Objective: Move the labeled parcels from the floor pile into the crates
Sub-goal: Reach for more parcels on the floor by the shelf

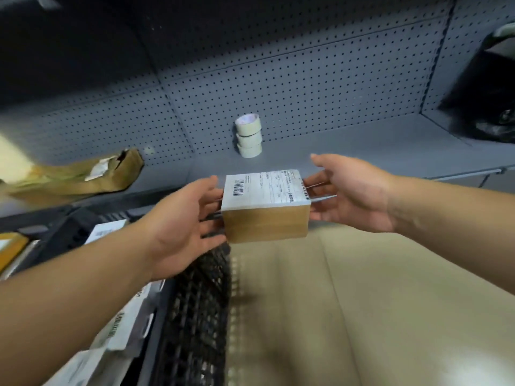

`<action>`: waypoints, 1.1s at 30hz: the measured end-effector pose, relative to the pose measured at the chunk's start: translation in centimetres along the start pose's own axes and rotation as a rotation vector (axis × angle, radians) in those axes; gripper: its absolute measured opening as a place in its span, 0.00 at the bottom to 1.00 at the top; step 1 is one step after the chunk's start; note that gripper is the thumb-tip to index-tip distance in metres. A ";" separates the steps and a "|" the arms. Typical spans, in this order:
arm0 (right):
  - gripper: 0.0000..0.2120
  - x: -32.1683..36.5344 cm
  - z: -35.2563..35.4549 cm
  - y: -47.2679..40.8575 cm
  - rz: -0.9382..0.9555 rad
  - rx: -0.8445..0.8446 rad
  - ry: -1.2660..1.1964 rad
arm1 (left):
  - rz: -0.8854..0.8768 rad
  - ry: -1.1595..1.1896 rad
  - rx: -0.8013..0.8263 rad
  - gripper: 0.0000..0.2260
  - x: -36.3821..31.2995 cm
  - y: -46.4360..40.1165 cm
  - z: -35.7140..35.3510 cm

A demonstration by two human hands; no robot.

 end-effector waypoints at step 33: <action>0.09 -13.5 -34.1 2.5 -0.222 0.428 0.238 | 0.404 -0.606 -0.204 0.08 6.8 11.6 31.2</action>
Point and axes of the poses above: each hand's wrist, its own y-axis away from the middle knuckle, its own z-axis out of the back of the hand, x = y × z, the point moved 3 cm from there along -y, towards the middle knuckle
